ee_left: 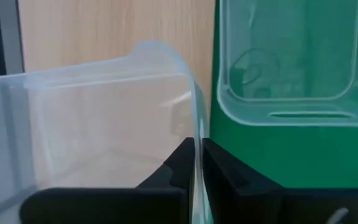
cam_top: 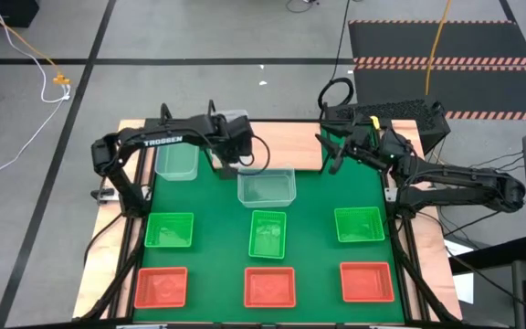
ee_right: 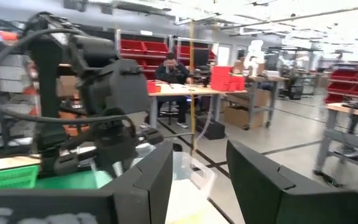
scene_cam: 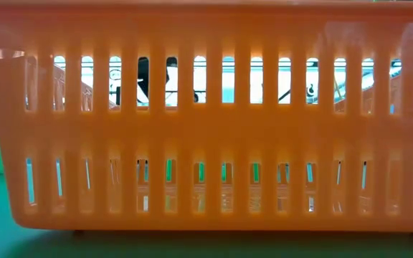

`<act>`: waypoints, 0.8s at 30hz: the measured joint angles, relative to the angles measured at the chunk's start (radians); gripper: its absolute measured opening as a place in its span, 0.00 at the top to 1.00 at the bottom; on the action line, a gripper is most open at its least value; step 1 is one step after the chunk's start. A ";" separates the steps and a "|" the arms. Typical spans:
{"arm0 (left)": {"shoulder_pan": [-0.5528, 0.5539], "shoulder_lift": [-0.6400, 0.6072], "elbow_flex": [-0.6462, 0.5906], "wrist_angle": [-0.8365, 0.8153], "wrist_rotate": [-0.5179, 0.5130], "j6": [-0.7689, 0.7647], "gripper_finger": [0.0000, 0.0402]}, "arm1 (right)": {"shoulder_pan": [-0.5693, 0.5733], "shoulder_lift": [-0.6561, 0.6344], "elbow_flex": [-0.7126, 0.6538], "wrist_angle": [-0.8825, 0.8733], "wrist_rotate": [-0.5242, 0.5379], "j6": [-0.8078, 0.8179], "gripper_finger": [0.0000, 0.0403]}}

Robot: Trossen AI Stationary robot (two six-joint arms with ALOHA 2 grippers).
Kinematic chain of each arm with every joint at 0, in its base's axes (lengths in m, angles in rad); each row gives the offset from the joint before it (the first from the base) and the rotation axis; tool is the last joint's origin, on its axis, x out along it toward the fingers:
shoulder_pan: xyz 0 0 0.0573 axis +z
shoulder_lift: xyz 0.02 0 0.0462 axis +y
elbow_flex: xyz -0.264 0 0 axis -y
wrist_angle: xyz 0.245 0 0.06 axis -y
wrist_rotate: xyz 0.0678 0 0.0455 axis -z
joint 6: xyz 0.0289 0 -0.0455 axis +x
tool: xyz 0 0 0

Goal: Stack baskets on shelf by color
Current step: Put the top right transparent bin on the shelf

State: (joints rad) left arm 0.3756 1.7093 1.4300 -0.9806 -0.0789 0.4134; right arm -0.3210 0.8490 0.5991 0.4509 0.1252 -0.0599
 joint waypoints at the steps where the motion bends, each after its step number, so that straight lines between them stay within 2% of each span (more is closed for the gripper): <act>1: 0.000 -0.001 0.000 0.000 0.001 0.014 0.93 | 0.000 0.000 0.000 0.002 -0.016 0.004 0.64; 7: -0.001 -0.001 -0.021 0.003 0.012 0.088 0.98 | 0.001 0.000 0.000 0.012 -0.053 0.018 0.64; 11: 0.006 -0.001 -0.030 -0.002 0.000 0.069 0.96 | 0.001 0.000 0.000 0.012 -0.052 0.013 0.64; 24: -0.001 -0.001 -0.030 0.018 -0.022 0.011 0.59 | 0.001 0.000 0.000 0.016 -0.052 0.014 0.64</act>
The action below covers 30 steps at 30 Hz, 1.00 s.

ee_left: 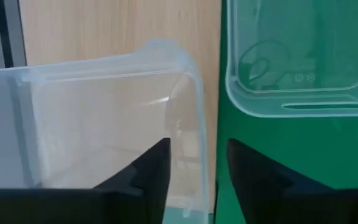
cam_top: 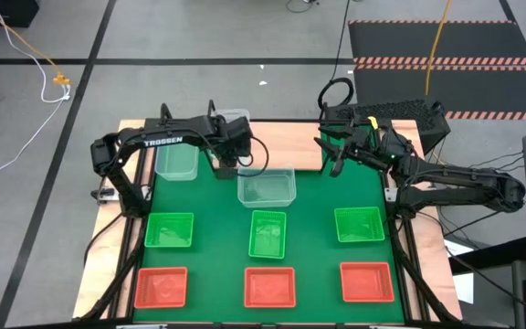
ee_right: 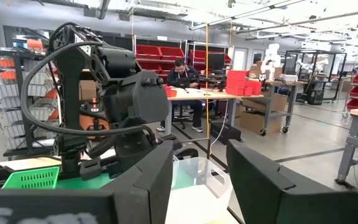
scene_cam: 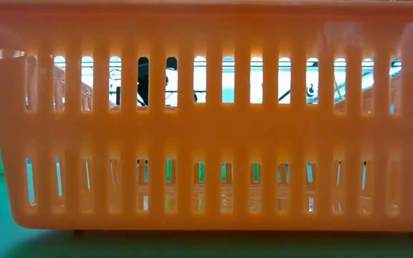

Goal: Stack baskets on shelf by color
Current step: Put the top right transparent bin on the shelf

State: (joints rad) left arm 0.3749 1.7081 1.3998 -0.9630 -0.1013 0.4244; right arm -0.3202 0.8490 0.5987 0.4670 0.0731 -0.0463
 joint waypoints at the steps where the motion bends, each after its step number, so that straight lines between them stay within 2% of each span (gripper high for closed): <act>1: -0.001 0.000 0.000 0.002 0.000 -0.010 0.57 | 0.000 0.000 0.000 0.000 0.000 0.000 0.64; 7: -0.008 0.000 0.000 0.078 0.093 -0.064 0.56 | 0.000 0.000 0.000 0.000 0.000 0.001 0.64; 19: -0.049 0.000 0.000 0.126 0.100 -0.063 0.65 | 0.000 0.000 0.000 0.001 0.000 0.001 0.64; 21: -0.057 -0.012 0.000 0.124 0.061 -0.068 0.65 | 0.000 0.000 0.000 0.001 0.000 0.001 0.64; 25: -0.078 -0.065 0.000 0.121 -0.081 -0.138 0.63 | 0.000 0.000 0.000 0.001 0.000 -0.001 0.64; 30: -0.112 -0.167 0.000 0.064 -0.152 -0.146 0.58 | 0.000 0.000 0.000 0.000 0.000 -0.008 0.64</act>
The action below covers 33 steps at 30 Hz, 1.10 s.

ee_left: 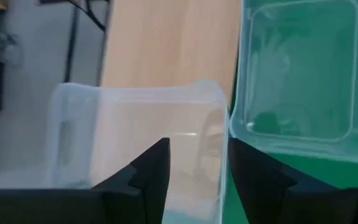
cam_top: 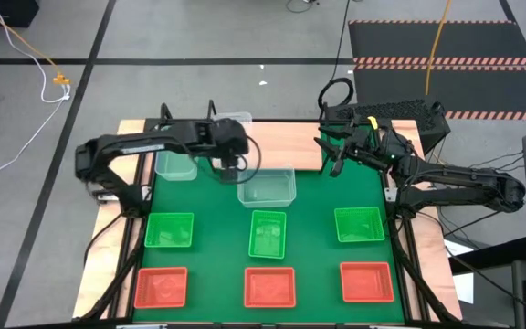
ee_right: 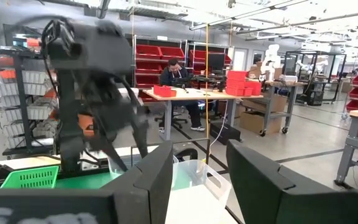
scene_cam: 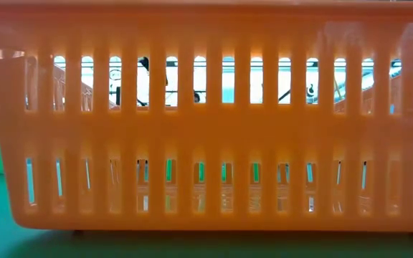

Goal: Stack baskets on shelf by color
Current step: Put the top right transparent bin on the shelf, then stack the left transparent bin on the top of the other transparent bin on the shelf

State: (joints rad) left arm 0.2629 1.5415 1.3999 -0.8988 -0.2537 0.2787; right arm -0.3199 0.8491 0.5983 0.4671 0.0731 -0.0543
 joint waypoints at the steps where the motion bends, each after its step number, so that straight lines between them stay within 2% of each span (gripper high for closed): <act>1: -0.005 -0.027 0.001 -0.019 -0.018 0.000 0.57 | 0.000 0.000 0.000 0.000 0.000 0.000 0.64; 8: -0.006 -0.202 0.001 -0.200 -0.130 -0.100 0.54 | 0.000 0.000 0.000 0.000 0.000 -0.002 0.64; 16: 0.048 -0.263 -0.018 -0.399 -0.136 -0.314 0.54 | 0.001 0.000 0.000 -0.001 0.000 -0.002 0.64; 19: 0.056 -0.263 -0.099 -0.390 -0.137 -0.340 0.54 | 0.001 0.000 0.000 -0.001 0.000 -0.002 0.64; 25: 0.092 -0.258 -0.349 -0.358 -0.130 -0.334 0.54 | 0.001 0.000 0.000 -0.008 0.000 -0.012 0.64; 29: 0.134 -0.260 -0.486 -0.290 -0.073 -0.338 0.54 | 0.001 0.000 0.000 -0.007 0.000 -0.013 0.64; 33: 0.164 -0.270 -0.568 -0.219 -0.043 -0.298 0.54 | 0.001 0.000 0.000 0.000 0.000 -0.013 0.64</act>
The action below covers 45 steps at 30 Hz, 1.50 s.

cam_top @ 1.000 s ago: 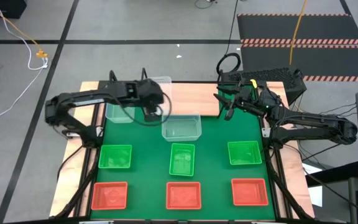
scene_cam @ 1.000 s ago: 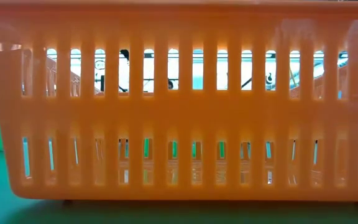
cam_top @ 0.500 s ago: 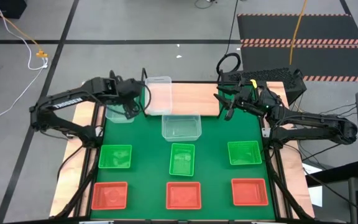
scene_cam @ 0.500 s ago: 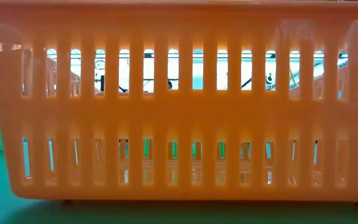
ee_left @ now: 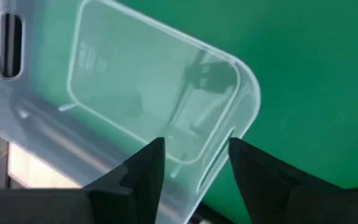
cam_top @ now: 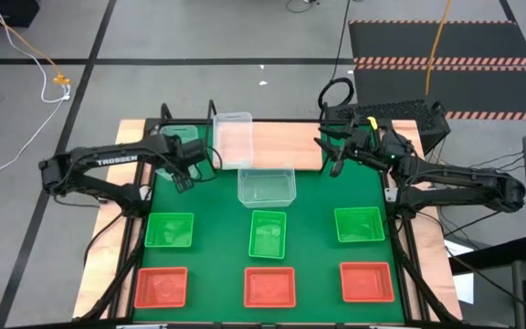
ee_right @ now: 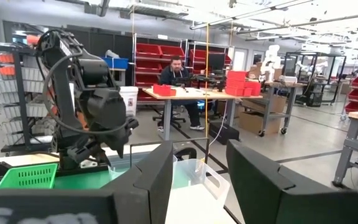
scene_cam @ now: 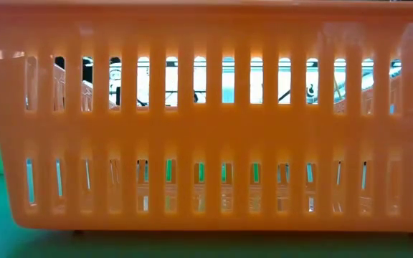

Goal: Stack baskets on shelf by color
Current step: Stack the left transparent bin on the top of the other transparent bin on the shelf

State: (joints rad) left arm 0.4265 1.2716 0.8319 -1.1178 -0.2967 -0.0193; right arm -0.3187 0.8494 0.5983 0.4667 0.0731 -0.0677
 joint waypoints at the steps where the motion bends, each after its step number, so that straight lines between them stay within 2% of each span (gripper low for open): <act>1: 0.004 0.000 -0.005 0.009 -0.009 0.004 0.54 | 0.000 0.000 0.000 0.001 0.000 0.000 0.64; 10: 0.004 -0.056 0.051 -0.006 -0.002 0.059 0.54 | 0.000 0.000 0.000 0.003 0.000 -0.005 0.64; 16: 0.004 -0.097 0.073 -0.014 0.040 0.067 0.54 | 0.000 0.000 0.000 0.000 0.000 -0.008 0.64; 24: 0.004 -0.091 -0.005 0.007 0.048 0.105 0.54 | 0.000 0.000 0.000 -0.005 0.000 -0.005 0.64; 28: 0.004 -0.092 -0.037 0.018 0.097 0.137 0.54 | 0.000 0.000 0.000 -0.005 0.000 -0.005 0.64; 45: 0.049 -0.093 -0.039 0.050 0.079 0.130 0.54 | 0.000 0.000 0.000 -0.003 0.000 -0.005 0.64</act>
State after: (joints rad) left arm 0.4759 1.1786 0.7925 -1.0678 -0.2173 0.1106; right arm -0.3191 0.8494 0.5983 0.4633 0.0731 -0.0723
